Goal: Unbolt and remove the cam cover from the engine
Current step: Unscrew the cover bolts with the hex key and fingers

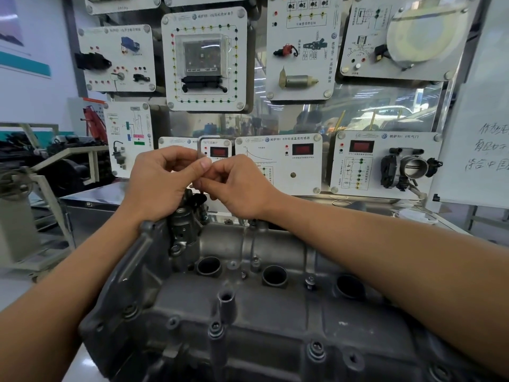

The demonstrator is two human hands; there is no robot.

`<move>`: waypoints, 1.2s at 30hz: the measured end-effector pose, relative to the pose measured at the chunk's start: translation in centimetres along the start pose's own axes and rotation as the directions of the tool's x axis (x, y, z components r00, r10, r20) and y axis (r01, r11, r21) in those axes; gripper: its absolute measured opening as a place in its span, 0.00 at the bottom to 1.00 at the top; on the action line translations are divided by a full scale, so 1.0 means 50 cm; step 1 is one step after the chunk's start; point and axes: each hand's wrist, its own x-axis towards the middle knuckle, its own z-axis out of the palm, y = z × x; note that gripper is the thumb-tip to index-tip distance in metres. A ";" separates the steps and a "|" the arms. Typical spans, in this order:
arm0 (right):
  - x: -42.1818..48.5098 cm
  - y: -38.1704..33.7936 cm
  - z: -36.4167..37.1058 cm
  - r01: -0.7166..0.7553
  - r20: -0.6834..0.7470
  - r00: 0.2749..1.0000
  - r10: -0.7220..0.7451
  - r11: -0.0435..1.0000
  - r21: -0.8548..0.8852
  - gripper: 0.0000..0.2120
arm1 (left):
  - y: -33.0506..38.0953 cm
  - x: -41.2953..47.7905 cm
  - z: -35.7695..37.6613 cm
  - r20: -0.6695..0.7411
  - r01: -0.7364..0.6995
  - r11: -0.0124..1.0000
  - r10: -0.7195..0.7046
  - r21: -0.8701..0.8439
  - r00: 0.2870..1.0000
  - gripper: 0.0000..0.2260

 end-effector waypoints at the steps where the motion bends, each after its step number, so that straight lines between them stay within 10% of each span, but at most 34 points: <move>1: 0.000 -0.001 0.001 0.006 0.008 1.000 -0.006 1.000 -0.012 0.12 | -0.001 0.000 0.000 0.015 0.003 1.000 -0.003 0.013 1.000 0.04; 9: 0.000 -0.002 0.000 0.018 0.095 0.995 -0.010 0.996 -0.090 0.14 | 0.010 0.002 -0.002 0.078 -0.016 0.999 0.013 0.039 0.997 0.11; 15: -0.002 -0.005 0.000 0.063 0.132 0.990 -0.045 0.989 -0.137 0.18 | 0.021 0.013 0.009 0.137 0.291 0.867 -0.257 -0.405 0.957 0.13; 21: -0.003 -0.007 0.000 0.014 0.153 0.988 0.005 0.992 -0.124 0.15 | 0.028 0.031 -0.011 0.278 0.326 0.692 -0.184 -0.644 0.943 0.16; 28: -0.010 -0.015 -0.004 -0.010 0.191 0.981 0.030 0.994 -0.105 0.19 | 0.041 0.031 0.024 0.053 0.120 0.962 -0.110 -0.247 0.993 0.08; 36: -0.011 -0.017 -0.003 -0.015 0.193 0.980 0.046 0.987 -0.158 0.15 | 0.077 0.072 0.034 -0.030 0.036 0.949 -0.028 0.314 0.999 0.08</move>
